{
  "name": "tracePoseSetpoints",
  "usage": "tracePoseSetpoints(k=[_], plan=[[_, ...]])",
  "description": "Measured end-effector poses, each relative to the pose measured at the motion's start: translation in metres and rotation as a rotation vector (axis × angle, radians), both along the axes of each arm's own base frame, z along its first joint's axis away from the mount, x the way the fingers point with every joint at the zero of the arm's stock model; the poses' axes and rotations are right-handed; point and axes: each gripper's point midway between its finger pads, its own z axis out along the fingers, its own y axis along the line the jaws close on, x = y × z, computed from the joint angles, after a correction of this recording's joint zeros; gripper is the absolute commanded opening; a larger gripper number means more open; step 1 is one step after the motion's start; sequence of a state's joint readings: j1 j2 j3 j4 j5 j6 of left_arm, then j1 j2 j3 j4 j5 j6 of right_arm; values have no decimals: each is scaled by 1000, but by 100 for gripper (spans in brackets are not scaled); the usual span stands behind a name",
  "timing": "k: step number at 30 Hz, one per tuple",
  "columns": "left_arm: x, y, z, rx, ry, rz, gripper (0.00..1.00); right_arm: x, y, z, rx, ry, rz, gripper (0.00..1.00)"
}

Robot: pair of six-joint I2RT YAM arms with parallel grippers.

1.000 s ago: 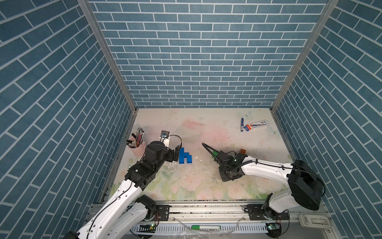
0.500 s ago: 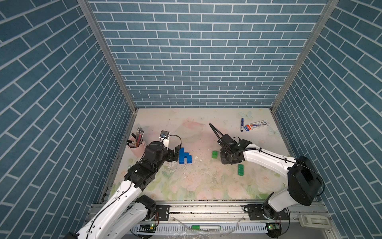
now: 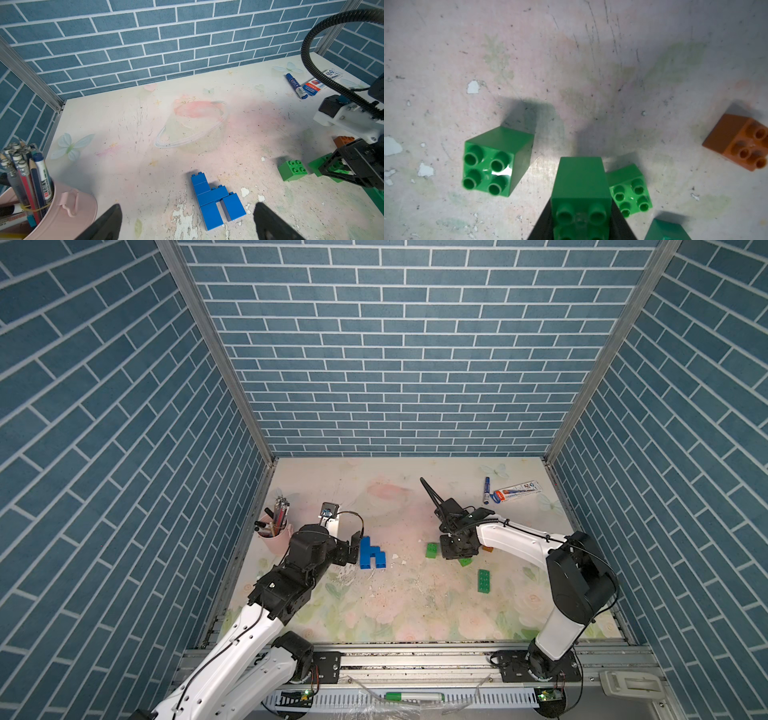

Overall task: Assemble the letter h with lego
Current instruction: Place the lego brick at the center of the board.

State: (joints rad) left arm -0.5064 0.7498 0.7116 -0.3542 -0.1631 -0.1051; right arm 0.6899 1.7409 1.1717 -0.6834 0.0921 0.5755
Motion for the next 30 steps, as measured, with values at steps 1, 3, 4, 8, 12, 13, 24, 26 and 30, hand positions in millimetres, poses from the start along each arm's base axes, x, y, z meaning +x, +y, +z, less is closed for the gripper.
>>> tracePoseSetpoints(k=[1,3,4,8,12,13,24,26,30], plan=[[0,0,0,0,0,0,99,1,-2,-1,-3,3,-5,0],[0,0,0,-3,1,1,99,2,-4,-4,-9,10,-12,0],[0,0,0,-3,1,2,99,3,-5,-7,-12,15,-16,0],[0,0,0,-3,1,2,99,4,-8,-11,-20,24,-23,0],[0,0,0,-4,0,2,99,8,-9,-12,-21,26,-35,0],[0,0,0,-4,0,2,99,10,-10,-12,-20,26,-39,0],[0,0,-2,-5,11,6,99,22,-4,-16,-7,36,-43,0],[0,0,-2,-5,12,6,99,24,-2,-15,-4,36,-42,3],[0,0,-2,-7,12,7,99,24,-1,-16,-1,38,-41,19]])
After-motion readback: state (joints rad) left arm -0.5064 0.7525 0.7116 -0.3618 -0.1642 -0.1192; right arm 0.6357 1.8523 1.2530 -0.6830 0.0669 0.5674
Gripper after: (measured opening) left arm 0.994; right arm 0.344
